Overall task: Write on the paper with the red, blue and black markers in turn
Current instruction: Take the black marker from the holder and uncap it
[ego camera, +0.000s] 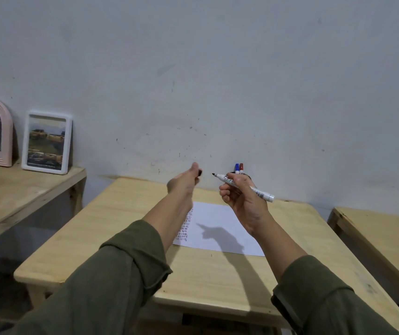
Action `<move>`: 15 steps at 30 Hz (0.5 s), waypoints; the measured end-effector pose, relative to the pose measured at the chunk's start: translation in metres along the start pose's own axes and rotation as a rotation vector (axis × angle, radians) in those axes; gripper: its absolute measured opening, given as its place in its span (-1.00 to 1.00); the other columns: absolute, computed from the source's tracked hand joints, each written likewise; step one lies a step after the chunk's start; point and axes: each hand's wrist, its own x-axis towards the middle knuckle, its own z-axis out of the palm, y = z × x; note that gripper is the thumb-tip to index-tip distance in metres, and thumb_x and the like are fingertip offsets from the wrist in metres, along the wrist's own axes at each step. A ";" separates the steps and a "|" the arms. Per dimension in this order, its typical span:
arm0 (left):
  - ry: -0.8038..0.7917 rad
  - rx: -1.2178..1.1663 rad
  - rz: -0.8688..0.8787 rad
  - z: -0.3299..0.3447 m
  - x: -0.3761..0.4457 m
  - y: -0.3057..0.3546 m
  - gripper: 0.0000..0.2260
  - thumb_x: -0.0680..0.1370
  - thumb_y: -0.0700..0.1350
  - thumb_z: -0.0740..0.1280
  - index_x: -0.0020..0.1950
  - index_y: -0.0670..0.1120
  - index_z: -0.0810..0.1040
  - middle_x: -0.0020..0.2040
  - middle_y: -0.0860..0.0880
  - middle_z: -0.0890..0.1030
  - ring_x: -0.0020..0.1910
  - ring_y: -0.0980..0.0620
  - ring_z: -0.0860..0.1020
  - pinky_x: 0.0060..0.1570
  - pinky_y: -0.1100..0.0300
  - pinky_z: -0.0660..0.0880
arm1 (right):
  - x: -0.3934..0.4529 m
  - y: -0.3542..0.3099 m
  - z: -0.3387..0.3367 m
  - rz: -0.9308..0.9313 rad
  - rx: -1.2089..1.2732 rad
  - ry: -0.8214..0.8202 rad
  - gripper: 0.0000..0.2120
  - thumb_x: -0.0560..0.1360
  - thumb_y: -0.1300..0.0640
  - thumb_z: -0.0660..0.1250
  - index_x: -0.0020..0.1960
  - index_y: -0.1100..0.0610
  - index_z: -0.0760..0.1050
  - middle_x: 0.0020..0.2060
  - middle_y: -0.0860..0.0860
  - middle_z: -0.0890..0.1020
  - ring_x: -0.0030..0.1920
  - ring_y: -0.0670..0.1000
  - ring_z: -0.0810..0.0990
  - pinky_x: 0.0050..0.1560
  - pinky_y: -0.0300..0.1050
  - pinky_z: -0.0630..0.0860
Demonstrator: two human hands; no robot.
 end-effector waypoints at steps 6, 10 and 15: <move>0.137 0.422 0.180 -0.064 0.020 -0.013 -0.90 0.45 -0.01 0.41 -0.08 0.02 0.62 -0.12 0.04 0.65 -0.07 0.08 0.53 -0.32 0.39 0.34 | 0.001 0.013 -0.023 0.069 -0.009 0.081 -0.90 0.55 0.25 0.20 0.00 0.12 0.47 -0.31 0.10 0.55 -0.38 -0.04 0.53 -0.33 -0.26 0.51; 0.099 0.667 0.214 -0.089 0.021 -0.042 -0.89 0.45 -0.10 0.44 -0.07 -0.08 0.66 -0.13 0.01 0.65 -0.21 0.10 0.57 -0.45 0.56 0.37 | -0.001 0.034 -0.025 0.135 -0.032 0.096 -0.88 0.54 0.29 0.21 -0.06 0.09 0.45 -0.36 0.06 0.55 -0.42 -0.05 0.53 -0.37 -0.25 0.49; 0.132 0.745 0.139 -0.107 0.027 -0.074 -0.90 0.39 -0.13 0.48 -0.30 0.03 0.63 -0.20 0.05 0.68 -0.26 0.06 0.67 -0.05 0.10 0.63 | -0.001 0.058 -0.026 0.198 -0.039 0.092 -0.86 0.52 0.32 0.23 -0.10 0.12 0.50 -0.39 0.03 0.54 -0.43 -0.08 0.49 -0.42 -0.29 0.43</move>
